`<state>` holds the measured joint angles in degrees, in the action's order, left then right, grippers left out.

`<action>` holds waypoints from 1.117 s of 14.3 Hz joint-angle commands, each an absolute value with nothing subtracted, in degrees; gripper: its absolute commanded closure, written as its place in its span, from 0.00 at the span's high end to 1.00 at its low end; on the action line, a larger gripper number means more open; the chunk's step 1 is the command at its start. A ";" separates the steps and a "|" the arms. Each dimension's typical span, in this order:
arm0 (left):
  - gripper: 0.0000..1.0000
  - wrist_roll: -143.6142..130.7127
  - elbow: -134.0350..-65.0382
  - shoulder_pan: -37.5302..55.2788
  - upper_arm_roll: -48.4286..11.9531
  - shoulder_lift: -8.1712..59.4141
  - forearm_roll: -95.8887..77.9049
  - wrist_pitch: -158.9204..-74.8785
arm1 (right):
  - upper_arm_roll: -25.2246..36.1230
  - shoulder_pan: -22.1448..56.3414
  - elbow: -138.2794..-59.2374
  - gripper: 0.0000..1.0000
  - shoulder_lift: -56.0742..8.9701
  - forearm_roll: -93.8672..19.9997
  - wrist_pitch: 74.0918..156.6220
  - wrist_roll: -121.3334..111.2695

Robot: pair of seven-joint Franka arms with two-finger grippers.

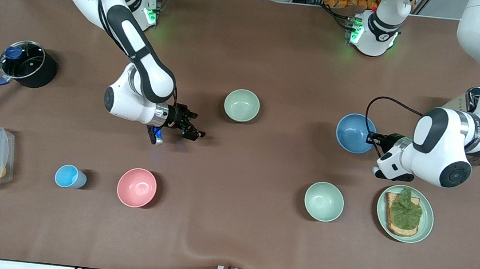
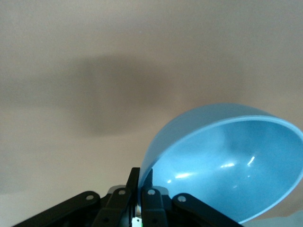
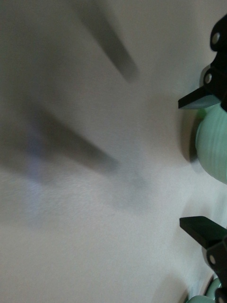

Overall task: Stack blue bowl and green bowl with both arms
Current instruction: 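Lift the blue bowl with the left gripper toward the green bowl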

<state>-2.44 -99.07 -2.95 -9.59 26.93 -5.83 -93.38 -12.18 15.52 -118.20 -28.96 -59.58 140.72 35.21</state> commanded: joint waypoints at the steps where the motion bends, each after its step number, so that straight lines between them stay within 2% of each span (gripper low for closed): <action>1: 0.00 -2.99 -98.17 -2.90 -9.67 26.72 -7.12 -91.32 | -12.04 16.43 -116.81 1.00 -29.00 -59.33 139.48 42.34; 8: 0.00 -3.25 -98.44 -2.55 -9.93 26.81 -8.26 -89.48 | -12.13 19.60 -116.98 1.00 -29.53 -59.85 140.53 50.54; 10: 0.00 -4.38 -98.44 -1.50 -10.02 26.72 -8.87 -89.21 | -12.22 20.82 -116.90 1.00 -30.93 -60.12 143.69 50.62; 16: 0.00 -14.49 -98.61 -1.32 -15.90 26.37 -10.28 -88.95 | -12.30 23.28 -116.37 1.00 -31.99 -62.57 144.32 51.59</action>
<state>-11.62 -98.95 -1.31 -14.56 26.93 -8.75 -89.97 -12.29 21.96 -117.38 -31.23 -60.10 143.59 51.00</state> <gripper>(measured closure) 0.947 0.000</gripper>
